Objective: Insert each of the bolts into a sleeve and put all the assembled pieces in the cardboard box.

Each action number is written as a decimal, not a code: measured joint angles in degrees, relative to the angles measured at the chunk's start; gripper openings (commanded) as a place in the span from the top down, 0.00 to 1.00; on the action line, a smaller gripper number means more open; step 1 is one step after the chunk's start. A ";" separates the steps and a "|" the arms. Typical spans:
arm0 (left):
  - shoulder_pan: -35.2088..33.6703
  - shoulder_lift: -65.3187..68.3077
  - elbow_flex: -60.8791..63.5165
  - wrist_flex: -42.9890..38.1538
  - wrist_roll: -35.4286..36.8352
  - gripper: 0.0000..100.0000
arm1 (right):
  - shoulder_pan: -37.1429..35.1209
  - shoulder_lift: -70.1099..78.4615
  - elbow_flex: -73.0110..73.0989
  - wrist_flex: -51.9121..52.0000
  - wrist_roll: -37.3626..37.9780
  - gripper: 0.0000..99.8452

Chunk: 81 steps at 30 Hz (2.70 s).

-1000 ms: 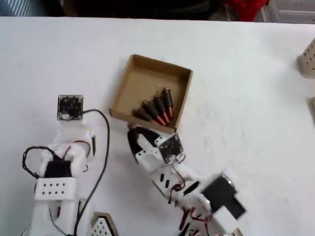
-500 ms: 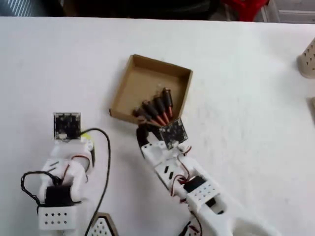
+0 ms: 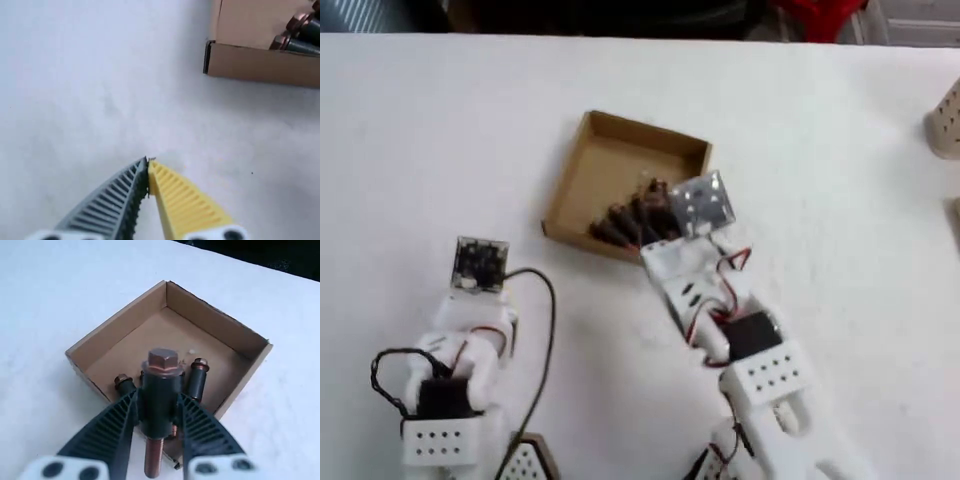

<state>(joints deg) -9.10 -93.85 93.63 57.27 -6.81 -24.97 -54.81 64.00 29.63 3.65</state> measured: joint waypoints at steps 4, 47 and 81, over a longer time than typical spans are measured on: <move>0.00 0.00 0.00 0.44 -1.41 0.98 | 1.32 10.37 -8.62 0.00 0.35 0.98; 2.81 -0.09 1.76 0.53 -6.51 0.98 | 10.64 83.16 -69.63 21.54 9.58 0.82; 4.66 -10.11 3.52 6.95 -6.77 0.98 | 15.65 17.67 -16.97 21.19 11.08 0.98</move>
<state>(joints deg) -4.44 -103.96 97.14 64.22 -13.58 -9.32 -37.14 47.03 50.81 14.73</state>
